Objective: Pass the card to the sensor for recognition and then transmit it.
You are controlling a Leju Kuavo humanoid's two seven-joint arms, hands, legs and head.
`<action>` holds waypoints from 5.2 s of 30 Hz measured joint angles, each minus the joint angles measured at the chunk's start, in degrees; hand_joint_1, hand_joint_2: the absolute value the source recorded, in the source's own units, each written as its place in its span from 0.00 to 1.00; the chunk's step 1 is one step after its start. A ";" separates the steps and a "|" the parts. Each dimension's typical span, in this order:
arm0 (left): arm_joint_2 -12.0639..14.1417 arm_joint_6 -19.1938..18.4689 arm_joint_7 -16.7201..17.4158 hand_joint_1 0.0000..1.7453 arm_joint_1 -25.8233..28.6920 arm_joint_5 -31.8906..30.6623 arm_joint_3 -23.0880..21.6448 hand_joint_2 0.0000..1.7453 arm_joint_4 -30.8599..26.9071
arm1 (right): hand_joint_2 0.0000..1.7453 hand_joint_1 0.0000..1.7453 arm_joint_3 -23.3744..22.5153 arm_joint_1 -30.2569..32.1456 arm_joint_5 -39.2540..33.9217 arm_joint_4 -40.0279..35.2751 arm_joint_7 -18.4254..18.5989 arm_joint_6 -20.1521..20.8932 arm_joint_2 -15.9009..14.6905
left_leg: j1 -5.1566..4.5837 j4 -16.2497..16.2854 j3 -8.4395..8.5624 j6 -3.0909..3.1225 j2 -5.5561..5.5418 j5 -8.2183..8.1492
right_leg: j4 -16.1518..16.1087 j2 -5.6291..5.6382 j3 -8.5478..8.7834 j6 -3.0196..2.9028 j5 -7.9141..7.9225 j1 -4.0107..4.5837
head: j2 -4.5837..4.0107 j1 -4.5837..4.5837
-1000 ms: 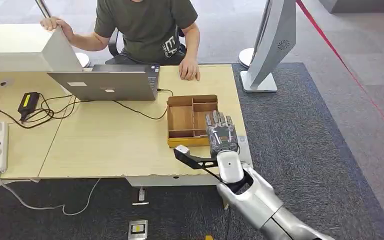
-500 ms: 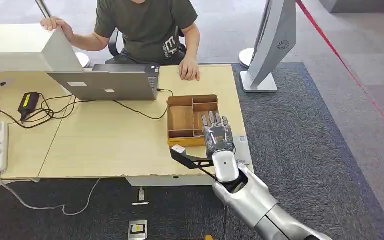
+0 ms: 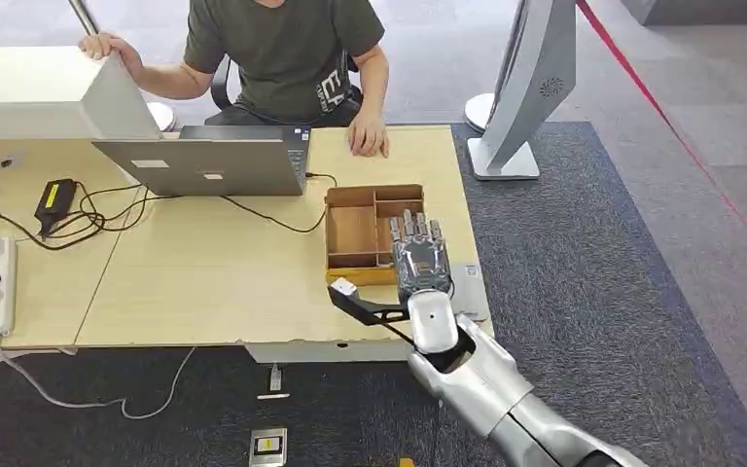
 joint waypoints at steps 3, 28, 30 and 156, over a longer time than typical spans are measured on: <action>0.00 0.00 0.00 0.00 0.00 -0.02 0.00 0.00 0.00 | 1.00 0.00 0.00 -0.02 -0.11 0.72 -0.09 -0.13 0.30 | 0.00 0.00 0.00 0.00 0.00 0.00 | 0.00 0.00 0.00 0.00 0.00 0.00 | 0.00 0.00; -0.07 0.55 0.44 0.00 0.02 0.31 0.00 0.00 0.00 | 1.00 0.00 0.00 -1.90 0.48 8.83 -1.88 -0.48 2.03 | 0.00 0.00 0.01 0.00 0.00 0.00 | 0.00 0.00 0.00 0.00 0.00 0.00 | 0.00 0.00; -0.07 0.55 0.42 0.00 0.02 0.31 0.00 0.00 0.00 | 1.00 0.00 0.00 -2.11 0.94 9.22 -1.84 -0.20 2.01 | 0.00 0.00 0.01 0.00 0.00 0.00 | 0.00 0.00 -0.01 0.00 0.00 0.00 | 0.02 0.00; 0.04 -1.99 1.73 0.00 0.06 -2.58 -0.02 0.00 0.02 | 1.00 1.00 1.22 -12.30 -30.03 -2.78 -11.80 -8.59 1.00 | 0.04 0.00 0.00 -0.09 -0.01 0.08 | 0.06 0.00 -0.01 -0.05 0.04 0.03 | 0.02 0.00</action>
